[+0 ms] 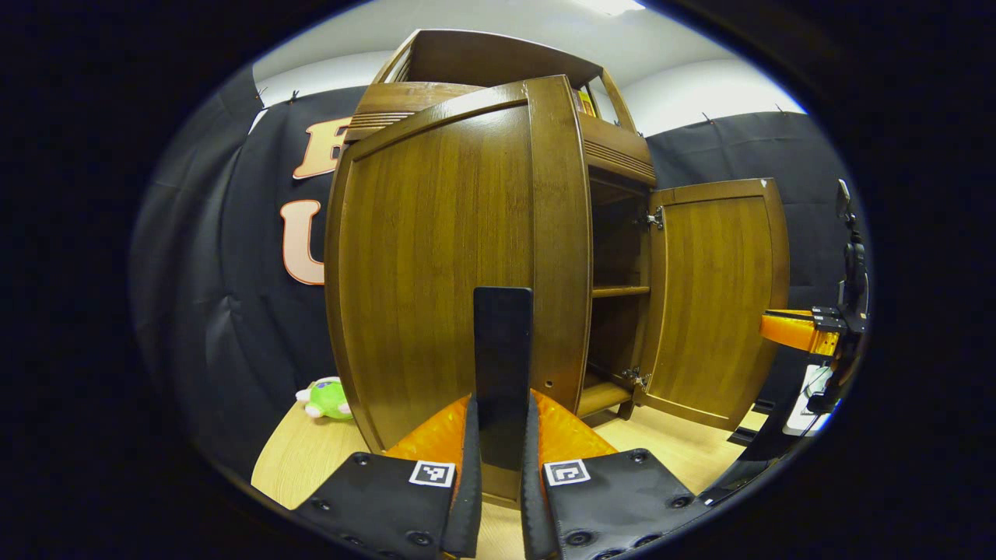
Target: Open the right door of the double-door shoe cabinet with the right hand, and open the left door with the left hand.
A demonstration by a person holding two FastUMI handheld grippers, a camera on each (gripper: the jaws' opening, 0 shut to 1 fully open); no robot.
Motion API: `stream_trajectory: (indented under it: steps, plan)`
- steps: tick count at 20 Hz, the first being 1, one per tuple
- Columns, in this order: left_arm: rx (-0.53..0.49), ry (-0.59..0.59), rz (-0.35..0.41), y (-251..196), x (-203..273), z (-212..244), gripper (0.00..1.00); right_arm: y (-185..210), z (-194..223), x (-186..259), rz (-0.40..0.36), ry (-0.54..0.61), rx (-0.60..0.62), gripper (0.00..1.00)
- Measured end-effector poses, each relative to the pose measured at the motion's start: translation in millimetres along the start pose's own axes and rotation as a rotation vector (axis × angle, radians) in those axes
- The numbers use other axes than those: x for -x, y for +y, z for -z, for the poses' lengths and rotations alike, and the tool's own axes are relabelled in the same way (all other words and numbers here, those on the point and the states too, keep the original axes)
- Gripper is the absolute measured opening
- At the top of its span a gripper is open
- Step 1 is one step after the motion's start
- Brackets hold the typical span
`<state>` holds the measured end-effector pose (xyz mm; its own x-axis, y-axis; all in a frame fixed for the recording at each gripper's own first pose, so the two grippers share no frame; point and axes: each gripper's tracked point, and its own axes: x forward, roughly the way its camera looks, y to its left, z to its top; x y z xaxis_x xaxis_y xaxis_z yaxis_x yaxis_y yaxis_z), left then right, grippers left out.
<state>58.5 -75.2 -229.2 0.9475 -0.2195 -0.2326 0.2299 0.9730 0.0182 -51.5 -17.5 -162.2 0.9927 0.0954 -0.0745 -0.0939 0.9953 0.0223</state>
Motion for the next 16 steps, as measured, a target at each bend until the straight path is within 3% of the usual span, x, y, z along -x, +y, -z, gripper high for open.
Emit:
stream_trajectory:
  steps: [2, 3, 4, 16]
  plan:
    - [0.002, 0.001, -0.004, 3.7, 8.2, 1.1, 0.27, 2.0, 0.7, -0.1, -0.005, 0.002, 0.0, 0.39]
    - [0.003, 0.0, -0.006, 6.8, 12.4, 1.3, 0.27, 2.9, 1.2, -0.4, -0.007, 0.003, 0.002, 0.29]
    - [0.005, 0.0, -0.009, 9.3, 16.3, 0.9, 0.28, 3.4, 1.6, -0.6, -0.008, 0.004, 0.005, 0.39]
    - [0.006, 0.004, -0.056, 43.1, 58.8, -0.1, 0.29, 15.2, 1.8, -5.4, -0.029, 0.003, -0.002, 0.4]
